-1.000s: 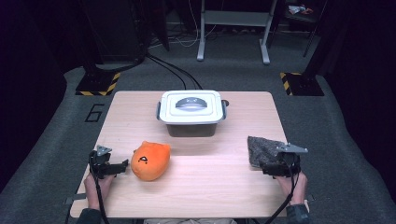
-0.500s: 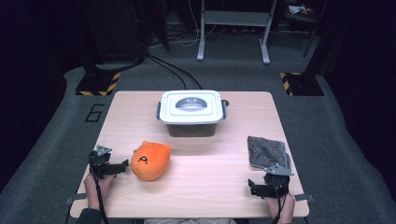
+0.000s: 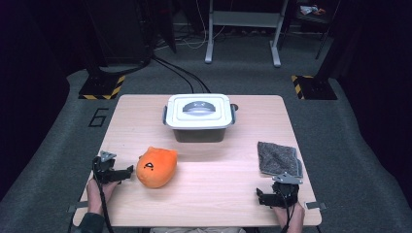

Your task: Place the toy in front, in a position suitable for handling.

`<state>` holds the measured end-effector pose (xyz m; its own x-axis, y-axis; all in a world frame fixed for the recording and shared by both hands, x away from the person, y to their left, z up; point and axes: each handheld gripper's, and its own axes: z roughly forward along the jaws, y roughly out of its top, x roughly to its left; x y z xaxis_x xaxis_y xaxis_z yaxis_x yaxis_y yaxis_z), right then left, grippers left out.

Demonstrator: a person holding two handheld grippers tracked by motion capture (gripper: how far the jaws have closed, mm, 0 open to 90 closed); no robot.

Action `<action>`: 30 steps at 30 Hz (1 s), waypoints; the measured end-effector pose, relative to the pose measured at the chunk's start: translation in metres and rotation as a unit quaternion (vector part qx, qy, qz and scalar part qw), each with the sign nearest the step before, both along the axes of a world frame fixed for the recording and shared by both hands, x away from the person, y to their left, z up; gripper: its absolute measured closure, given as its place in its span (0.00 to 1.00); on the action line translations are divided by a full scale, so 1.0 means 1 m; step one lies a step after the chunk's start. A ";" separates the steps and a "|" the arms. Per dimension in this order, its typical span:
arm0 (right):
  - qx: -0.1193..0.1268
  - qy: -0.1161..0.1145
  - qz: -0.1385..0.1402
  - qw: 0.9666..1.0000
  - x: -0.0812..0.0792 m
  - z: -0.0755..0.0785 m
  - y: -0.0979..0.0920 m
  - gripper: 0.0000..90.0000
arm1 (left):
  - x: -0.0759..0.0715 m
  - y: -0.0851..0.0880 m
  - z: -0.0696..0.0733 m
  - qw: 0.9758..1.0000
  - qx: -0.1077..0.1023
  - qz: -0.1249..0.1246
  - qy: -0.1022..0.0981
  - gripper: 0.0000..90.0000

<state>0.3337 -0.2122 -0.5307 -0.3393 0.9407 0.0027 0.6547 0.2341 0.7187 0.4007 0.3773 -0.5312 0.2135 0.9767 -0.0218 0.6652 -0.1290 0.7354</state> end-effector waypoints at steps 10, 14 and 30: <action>-0.001 0.000 -0.001 1.000 0.001 0.000 -0.001 0.00 | -0.013 0.001 0.031 0.999 -0.036 -0.005 -0.007 0.04; -0.002 -0.002 0.000 1.000 0.001 0.000 -0.001 0.00 | -0.017 -0.009 0.050 0.998 -0.051 -0.014 -0.018 0.00; 0.000 0.000 -0.004 1.000 0.001 0.000 -0.001 0.00 | -0.026 -0.067 0.091 0.994 -0.061 -0.081 -0.031 0.00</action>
<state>0.3342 -0.2134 -0.5307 -0.3325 0.9431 0.0027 0.6560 0.2292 0.7191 0.3749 0.3107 -0.4407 0.3716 0.9206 -0.1201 0.5957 -0.1372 0.7914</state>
